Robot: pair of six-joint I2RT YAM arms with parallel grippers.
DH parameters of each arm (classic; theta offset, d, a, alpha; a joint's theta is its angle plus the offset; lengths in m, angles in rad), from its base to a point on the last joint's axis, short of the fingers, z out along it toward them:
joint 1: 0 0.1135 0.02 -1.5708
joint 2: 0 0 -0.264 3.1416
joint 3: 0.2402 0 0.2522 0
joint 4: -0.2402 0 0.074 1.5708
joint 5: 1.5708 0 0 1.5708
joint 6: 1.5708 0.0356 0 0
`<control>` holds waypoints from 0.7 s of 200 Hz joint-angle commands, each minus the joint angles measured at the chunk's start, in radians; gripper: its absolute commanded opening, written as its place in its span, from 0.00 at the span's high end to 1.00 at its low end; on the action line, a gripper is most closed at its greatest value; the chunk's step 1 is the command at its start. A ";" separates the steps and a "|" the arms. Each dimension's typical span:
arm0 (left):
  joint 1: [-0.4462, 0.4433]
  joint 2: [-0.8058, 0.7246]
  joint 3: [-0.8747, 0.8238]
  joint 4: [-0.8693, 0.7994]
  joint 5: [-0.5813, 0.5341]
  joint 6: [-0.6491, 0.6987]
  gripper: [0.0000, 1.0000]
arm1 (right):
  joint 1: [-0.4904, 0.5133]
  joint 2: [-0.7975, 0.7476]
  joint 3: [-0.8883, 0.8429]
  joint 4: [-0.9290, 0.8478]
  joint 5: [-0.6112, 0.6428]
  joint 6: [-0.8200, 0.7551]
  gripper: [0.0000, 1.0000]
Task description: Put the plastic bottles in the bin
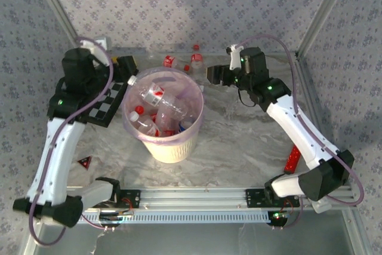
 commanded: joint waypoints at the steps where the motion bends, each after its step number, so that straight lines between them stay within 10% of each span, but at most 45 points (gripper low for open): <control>1: -0.034 0.087 0.012 -0.028 -0.076 0.052 0.45 | -0.012 -0.045 -0.024 0.006 -0.027 0.032 0.22; 53: -0.154 -0.041 -0.086 -0.212 -0.292 0.099 0.72 | -0.083 -0.043 -0.067 -0.001 -0.020 0.065 0.21; 140: -0.183 -0.072 -0.209 -0.242 -0.226 0.087 0.57 | -0.168 0.207 -0.042 0.076 -0.085 0.207 0.20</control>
